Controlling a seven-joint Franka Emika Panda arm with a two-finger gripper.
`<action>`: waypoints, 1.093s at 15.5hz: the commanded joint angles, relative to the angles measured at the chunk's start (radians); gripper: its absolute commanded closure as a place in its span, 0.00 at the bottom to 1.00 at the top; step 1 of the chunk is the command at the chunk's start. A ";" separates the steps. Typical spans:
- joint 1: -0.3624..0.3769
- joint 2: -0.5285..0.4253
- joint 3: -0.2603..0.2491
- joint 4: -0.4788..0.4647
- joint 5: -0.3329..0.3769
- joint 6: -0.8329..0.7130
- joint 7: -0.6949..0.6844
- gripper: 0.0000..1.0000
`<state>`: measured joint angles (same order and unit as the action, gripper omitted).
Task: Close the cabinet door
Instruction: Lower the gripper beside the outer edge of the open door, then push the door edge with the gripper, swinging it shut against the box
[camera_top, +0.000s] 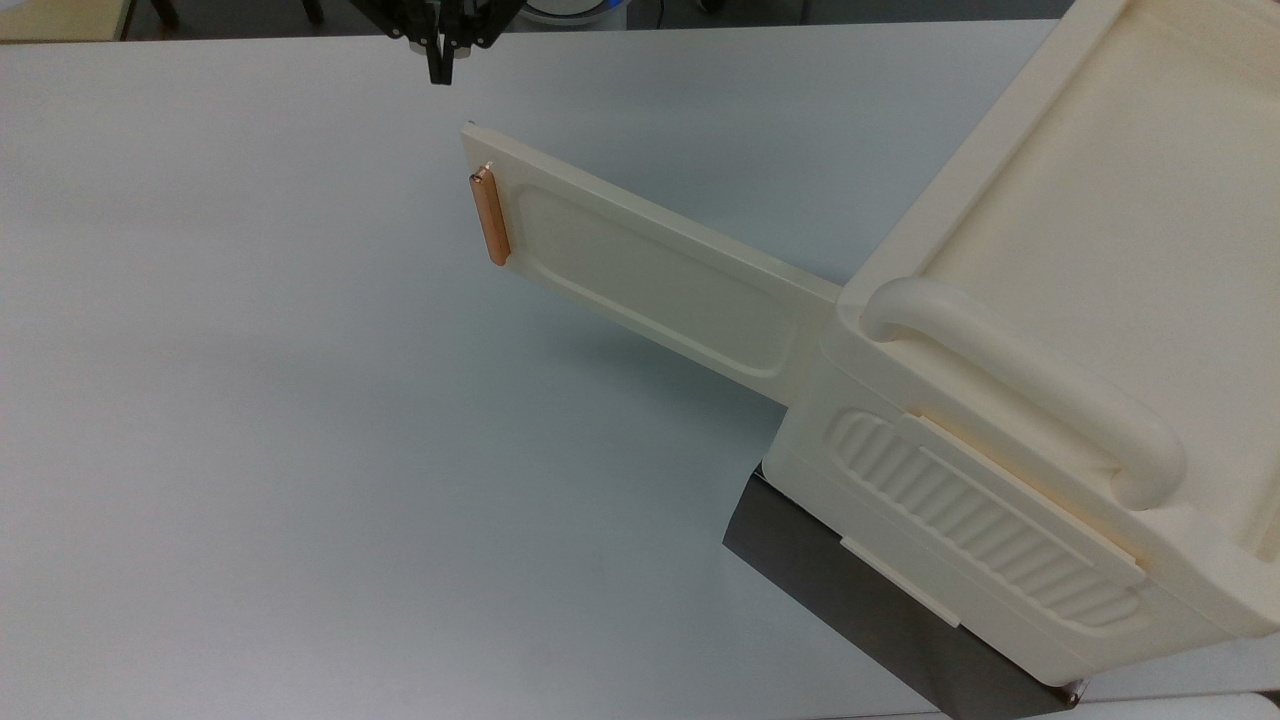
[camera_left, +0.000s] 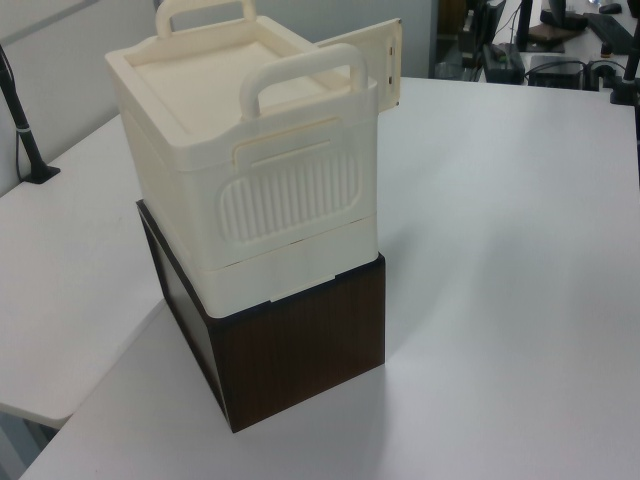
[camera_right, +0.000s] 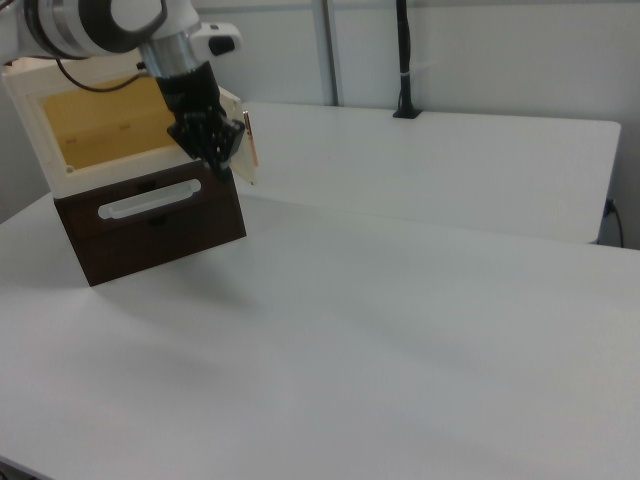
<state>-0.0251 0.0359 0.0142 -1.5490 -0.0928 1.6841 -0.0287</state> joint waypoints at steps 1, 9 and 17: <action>-0.009 -0.005 0.004 0.047 0.027 0.077 0.015 0.95; -0.006 0.002 0.004 0.066 0.094 0.373 0.016 0.95; 0.028 0.070 0.015 0.066 0.090 0.602 0.150 1.00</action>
<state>-0.0215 0.0679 0.0241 -1.4832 -0.0036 2.2416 0.0648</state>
